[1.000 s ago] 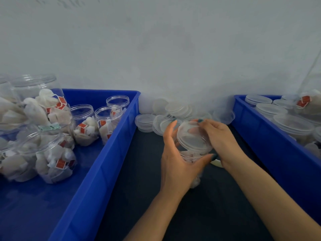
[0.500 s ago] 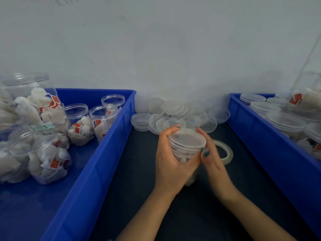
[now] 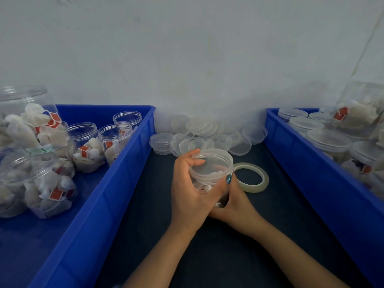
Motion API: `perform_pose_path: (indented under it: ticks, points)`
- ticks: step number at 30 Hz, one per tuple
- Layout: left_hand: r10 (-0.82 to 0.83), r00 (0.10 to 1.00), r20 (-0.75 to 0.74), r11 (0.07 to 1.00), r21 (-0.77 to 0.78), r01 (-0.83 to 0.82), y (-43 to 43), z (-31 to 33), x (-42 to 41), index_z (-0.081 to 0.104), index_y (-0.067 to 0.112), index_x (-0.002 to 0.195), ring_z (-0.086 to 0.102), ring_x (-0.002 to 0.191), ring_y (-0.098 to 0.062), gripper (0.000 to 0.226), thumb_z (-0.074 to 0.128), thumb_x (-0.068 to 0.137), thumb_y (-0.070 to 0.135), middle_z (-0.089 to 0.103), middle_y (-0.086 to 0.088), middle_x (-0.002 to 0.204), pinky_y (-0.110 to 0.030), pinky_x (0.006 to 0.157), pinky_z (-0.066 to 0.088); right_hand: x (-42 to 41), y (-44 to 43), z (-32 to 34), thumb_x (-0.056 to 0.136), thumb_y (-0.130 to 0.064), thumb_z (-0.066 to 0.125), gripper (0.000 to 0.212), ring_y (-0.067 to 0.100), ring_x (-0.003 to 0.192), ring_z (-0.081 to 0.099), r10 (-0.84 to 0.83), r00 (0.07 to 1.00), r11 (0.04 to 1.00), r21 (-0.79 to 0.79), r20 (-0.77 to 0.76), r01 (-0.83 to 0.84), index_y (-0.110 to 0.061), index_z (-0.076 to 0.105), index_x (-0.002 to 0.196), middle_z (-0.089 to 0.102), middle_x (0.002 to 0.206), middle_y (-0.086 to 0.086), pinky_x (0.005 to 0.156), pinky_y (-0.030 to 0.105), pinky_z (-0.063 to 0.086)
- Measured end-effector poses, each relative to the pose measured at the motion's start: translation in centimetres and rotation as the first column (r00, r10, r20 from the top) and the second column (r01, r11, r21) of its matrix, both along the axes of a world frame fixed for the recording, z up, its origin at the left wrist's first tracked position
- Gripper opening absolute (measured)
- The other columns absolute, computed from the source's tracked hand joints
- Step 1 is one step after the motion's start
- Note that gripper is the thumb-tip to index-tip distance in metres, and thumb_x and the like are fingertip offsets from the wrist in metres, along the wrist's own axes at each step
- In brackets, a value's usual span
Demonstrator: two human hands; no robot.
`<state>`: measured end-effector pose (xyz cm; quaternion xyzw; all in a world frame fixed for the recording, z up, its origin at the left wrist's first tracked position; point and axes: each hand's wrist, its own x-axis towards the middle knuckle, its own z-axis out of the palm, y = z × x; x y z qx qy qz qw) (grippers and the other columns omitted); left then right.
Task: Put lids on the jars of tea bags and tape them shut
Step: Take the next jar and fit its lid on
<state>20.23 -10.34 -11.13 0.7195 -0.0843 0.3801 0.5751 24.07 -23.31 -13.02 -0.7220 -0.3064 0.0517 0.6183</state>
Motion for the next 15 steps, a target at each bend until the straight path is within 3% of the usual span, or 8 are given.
perform_pose_path:
  ticks: [3,6,8,11,13,15]
  points:
    - [0.071,0.997,0.041,0.993,0.090,-0.074,-0.20,0.08,-0.13,0.057,0.024,0.109,0.049,0.129,-0.017,0.045,0.076,0.073,0.042,0.050,-0.006,0.131,-0.014,0.100,0.039,-0.27,0.05,-0.11,0.074,-0.002,0.087,0.089,0.003,0.118,0.063,-0.026,0.999,0.999,-0.028,0.029,0.027,-0.020,0.033,0.143,0.062,0.129,-0.016,0.090,0.017,0.053]
    - [0.066,0.997,0.035,0.990,0.119,-0.070,-0.20,0.26,-0.28,0.063,0.024,0.112,0.047,0.129,-0.013,0.043,0.073,0.074,0.042,0.046,-0.008,0.132,-0.009,0.097,0.036,-0.52,0.28,-0.03,0.071,-0.032,0.090,0.092,0.004,0.117,0.063,-0.136,0.977,0.987,-0.059,0.163,0.148,-0.040,0.032,0.142,0.062,0.130,-0.013,0.090,0.029,0.057]
    - [0.064,0.998,0.020,0.989,0.130,-0.066,0.00,0.22,-0.38,0.065,0.030,0.117,0.043,0.134,-0.011,0.043,0.071,0.077,0.044,0.043,-0.005,0.140,-0.008,0.099,0.036,-0.53,0.41,0.06,0.071,-0.040,0.088,0.090,0.005,0.118,0.062,-0.229,0.932,0.967,-0.040,0.281,0.250,-0.050,0.033,0.142,0.061,0.131,-0.016,0.088,0.032,0.058]
    - [0.026,0.999,-0.019,0.991,0.135,-0.023,0.26,0.13,-0.43,0.063,0.033,0.130,0.033,0.143,-0.002,0.047,0.065,0.084,0.044,0.034,0.001,0.155,-0.007,0.104,0.032,-0.15,0.14,-0.26,0.070,-0.047,0.085,0.095,0.004,0.124,0.053,-0.350,0.831,0.917,-0.023,0.432,0.398,-0.046,0.033,0.149,0.053,0.133,-0.023,0.092,0.029,0.052]
    - [-0.009,0.999,-0.044,0.992,0.126,0.014,0.42,0.19,-0.30,0.059,0.032,0.137,0.026,0.147,0.000,0.049,0.057,0.089,0.046,0.033,0.002,0.160,-0.010,0.110,0.029,0.00,-0.18,-0.39,0.065,-0.056,0.080,0.101,0.002,0.118,0.049,-0.396,0.788,0.876,-0.062,0.471,0.477,-0.049,0.027,0.151,0.050,0.125,-0.018,0.087,0.022,0.048]
    - [-0.037,0.997,-0.065,0.992,0.119,0.045,0.68,0.14,-0.17,0.055,0.030,0.140,0.025,0.150,-0.006,0.051,0.051,0.092,0.046,0.037,0.004,0.159,-0.024,0.117,0.028,0.12,-0.26,-0.53,0.063,-0.056,0.082,0.107,0.000,0.113,0.048,-0.398,0.793,0.865,-0.100,0.462,0.492,-0.052,0.023,0.152,0.048,0.120,-0.013,0.083,0.018,0.046]
